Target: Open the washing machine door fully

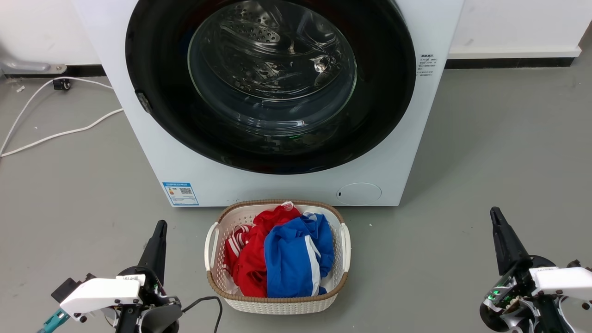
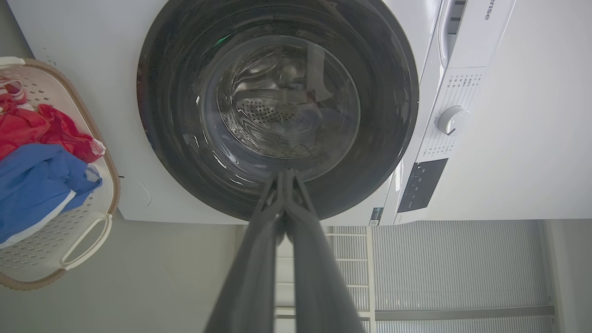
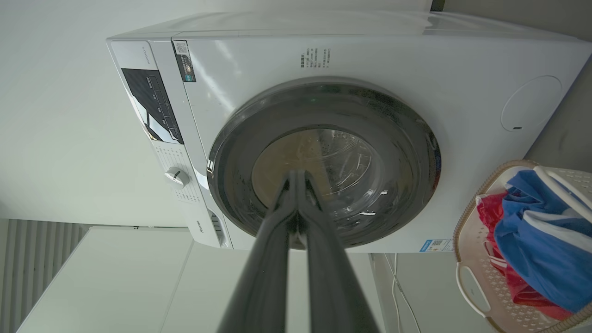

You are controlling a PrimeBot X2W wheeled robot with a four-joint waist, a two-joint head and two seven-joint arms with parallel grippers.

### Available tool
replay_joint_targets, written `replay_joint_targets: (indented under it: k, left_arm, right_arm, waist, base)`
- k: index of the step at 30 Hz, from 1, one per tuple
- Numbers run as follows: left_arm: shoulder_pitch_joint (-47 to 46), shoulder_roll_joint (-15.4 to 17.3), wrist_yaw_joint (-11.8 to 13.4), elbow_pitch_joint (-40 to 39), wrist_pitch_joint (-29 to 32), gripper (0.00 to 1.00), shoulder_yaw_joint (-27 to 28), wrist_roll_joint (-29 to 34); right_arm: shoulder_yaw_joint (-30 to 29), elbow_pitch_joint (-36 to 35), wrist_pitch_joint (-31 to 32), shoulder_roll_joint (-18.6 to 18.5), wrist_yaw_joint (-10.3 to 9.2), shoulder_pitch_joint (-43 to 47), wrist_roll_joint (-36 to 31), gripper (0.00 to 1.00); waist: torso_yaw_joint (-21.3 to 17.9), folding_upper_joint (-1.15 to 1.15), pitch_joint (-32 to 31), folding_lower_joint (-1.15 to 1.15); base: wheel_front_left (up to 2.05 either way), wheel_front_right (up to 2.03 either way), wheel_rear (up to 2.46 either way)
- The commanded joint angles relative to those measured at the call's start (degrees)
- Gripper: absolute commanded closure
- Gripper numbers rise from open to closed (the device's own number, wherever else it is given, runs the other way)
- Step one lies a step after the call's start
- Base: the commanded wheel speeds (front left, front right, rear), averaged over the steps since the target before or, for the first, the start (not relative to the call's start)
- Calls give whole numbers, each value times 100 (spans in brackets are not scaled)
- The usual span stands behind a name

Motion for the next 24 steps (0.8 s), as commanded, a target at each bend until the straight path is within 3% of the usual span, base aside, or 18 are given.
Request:
replay_joint_targets:
  k: [1,16,17,24]
  left_arm:
    - [-50,-4,-17,6,15,100,18,29]
    - [-50,-6,-17,6,17,100,19,32]
    - [9,-2,1,17,0,0,-1,-2]
    - [21,-8,1,-27,-143,0,-190,0]
  right_arm:
    - [-11,6,27,22,17,-77,-21,100]
    - [-24,6,38,33,17,-74,-37,100]
    - [-18,16,15,13,0,2,-11,0]
    - [62,-94,-140,19,0,88,-62,0]
  waist:
    - [0,0,0,0]
    - [0,0,0,0]
    - [0,0,0,0]
    - [2,0,3,0]
  base:
    - [0,0,0]
    - [0,0,0]
    - [0,0,0]
    - [0,0,0]
